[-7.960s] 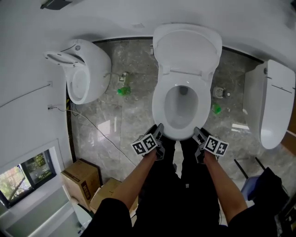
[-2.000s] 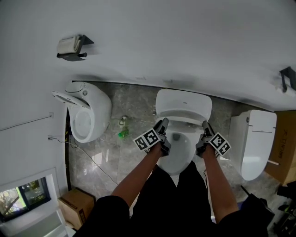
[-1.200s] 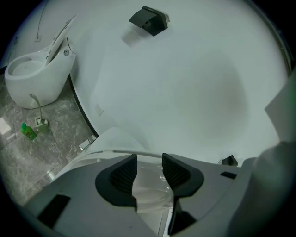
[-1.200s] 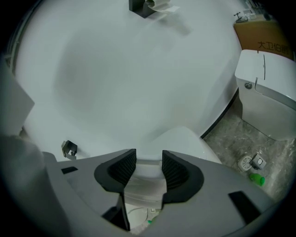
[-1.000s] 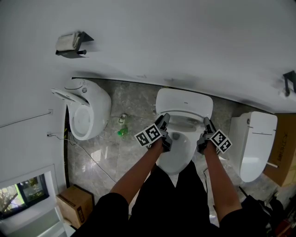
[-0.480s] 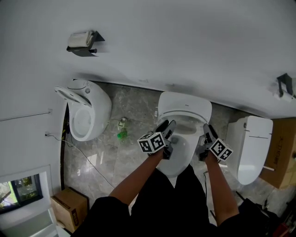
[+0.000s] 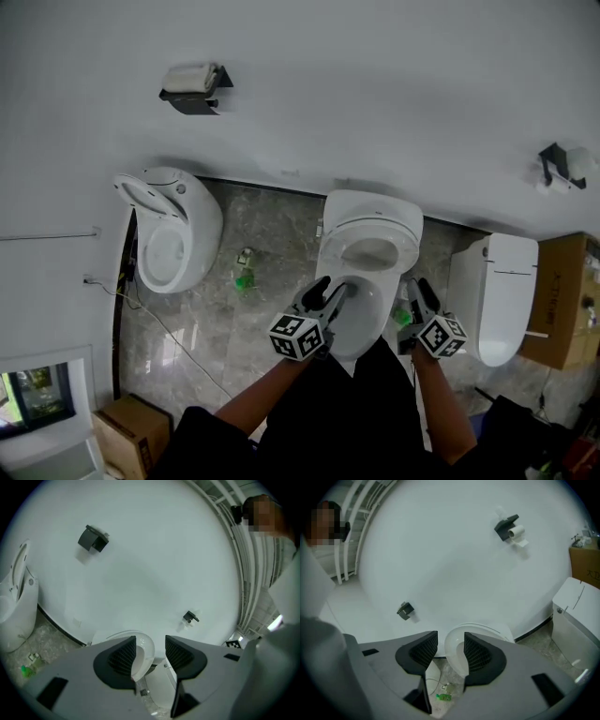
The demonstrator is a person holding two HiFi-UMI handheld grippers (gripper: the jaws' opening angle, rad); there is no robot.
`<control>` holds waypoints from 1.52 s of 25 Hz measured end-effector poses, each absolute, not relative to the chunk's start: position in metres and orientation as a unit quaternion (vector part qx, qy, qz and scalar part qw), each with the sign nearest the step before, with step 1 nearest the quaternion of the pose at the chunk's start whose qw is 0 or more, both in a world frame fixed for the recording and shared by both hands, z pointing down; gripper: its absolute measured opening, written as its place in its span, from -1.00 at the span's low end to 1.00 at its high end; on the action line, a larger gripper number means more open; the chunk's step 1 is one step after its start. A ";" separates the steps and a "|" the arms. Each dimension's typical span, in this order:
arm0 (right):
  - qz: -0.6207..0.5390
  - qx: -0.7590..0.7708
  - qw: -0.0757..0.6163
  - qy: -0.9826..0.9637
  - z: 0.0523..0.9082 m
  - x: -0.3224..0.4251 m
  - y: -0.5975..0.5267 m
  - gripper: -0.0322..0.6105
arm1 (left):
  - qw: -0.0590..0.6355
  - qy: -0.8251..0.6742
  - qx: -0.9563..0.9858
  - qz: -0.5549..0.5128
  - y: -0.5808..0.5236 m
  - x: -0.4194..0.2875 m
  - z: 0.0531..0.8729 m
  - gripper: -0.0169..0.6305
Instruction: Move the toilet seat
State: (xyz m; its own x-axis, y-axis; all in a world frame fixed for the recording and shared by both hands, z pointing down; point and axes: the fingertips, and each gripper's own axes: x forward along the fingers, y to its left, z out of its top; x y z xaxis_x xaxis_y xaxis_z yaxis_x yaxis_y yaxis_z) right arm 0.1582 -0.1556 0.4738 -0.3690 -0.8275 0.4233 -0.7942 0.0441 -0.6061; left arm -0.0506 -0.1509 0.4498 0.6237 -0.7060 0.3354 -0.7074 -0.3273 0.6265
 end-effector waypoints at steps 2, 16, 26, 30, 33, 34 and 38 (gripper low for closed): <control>-0.384 -0.552 0.009 0.740 0.456 0.141 -0.130 -0.31 | 0.344 -0.427 0.836 0.006 -0.134 -0.055 0.434 -0.36; -0.272 -0.500 -0.067 0.819 0.391 0.058 -0.007 -0.31 | 0.220 -0.447 0.866 0.038 -0.024 -0.075 0.392 -0.91; -0.212 -0.449 -0.011 0.868 0.319 0.059 0.074 -0.36 | 0.128 -0.481 0.867 0.023 0.070 -0.042 0.322 -0.91; -0.214 -0.446 0.008 0.869 0.305 0.088 0.129 -0.58 | 0.125 -0.482 0.867 0.013 0.120 -0.001 0.302 -0.91; -0.220 -0.482 -0.011 0.848 0.306 0.115 0.166 -0.74 | 0.125 -0.478 0.869 0.004 0.159 0.026 0.294 -0.91; -0.225 -0.490 -0.013 0.842 0.309 0.124 0.179 -0.75 | 0.122 -0.475 0.871 0.004 0.173 0.034 0.292 -0.91; -0.215 -0.492 -0.013 0.844 0.309 0.141 0.233 -0.79 | 0.108 -0.471 0.875 0.013 0.231 0.056 0.290 -0.91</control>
